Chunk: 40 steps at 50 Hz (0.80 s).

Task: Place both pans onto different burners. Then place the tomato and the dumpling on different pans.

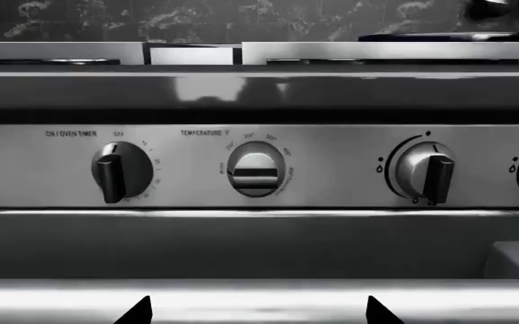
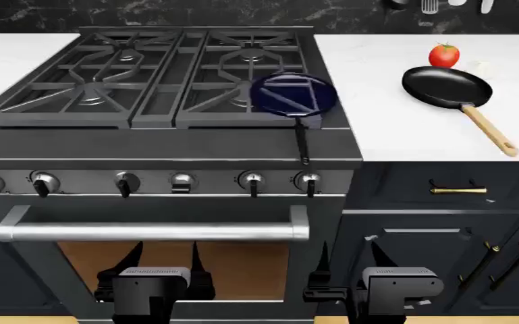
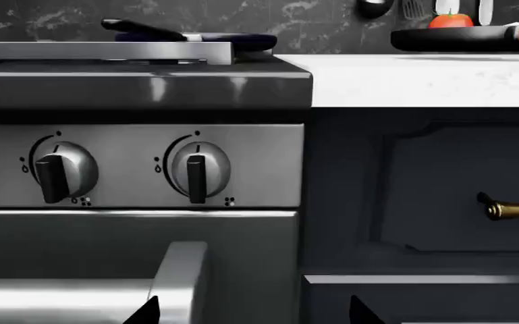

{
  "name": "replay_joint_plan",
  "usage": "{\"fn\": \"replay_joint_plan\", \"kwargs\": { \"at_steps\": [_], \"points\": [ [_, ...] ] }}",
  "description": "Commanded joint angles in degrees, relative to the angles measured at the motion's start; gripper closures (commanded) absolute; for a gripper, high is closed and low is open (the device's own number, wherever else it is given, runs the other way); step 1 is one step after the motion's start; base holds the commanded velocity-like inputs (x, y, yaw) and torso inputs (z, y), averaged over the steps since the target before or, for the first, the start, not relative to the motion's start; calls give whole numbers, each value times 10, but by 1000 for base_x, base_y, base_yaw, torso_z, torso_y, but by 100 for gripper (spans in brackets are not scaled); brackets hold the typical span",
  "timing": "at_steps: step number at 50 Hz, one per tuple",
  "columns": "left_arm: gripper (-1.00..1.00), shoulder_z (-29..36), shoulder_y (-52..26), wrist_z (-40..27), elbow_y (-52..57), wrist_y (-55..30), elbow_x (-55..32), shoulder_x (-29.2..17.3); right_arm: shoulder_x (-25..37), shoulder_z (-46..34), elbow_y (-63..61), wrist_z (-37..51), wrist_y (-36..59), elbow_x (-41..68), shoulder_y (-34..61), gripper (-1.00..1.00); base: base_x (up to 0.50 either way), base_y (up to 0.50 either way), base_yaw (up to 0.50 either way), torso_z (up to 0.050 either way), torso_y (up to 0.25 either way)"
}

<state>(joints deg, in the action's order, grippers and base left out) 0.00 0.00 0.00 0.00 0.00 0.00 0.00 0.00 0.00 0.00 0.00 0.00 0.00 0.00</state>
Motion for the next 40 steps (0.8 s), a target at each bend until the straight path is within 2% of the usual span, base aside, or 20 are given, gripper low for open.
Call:
{"fn": "replay_joint_plan", "kwargs": {
  "at_steps": [1, 25, 40],
  "points": [
    [-100, 8, 0, -10, 1, 0, -13, -9, 8, -13, 4, 15, -1, 5, 3, -100, 0, 0, 0, 0, 0],
    [-100, 38, -21, -46, -53, 31, -51, -36, 33, -67, 69, 68, -3, 12, 31, -100, 0, 0, 0, 0, 0],
    [-100, 51, -18, -42, -46, 32, -80, -47, 43, -81, 75, 79, -7, 23, 33, -100, 0, 0, 0, 50, 0]
  ]
}}
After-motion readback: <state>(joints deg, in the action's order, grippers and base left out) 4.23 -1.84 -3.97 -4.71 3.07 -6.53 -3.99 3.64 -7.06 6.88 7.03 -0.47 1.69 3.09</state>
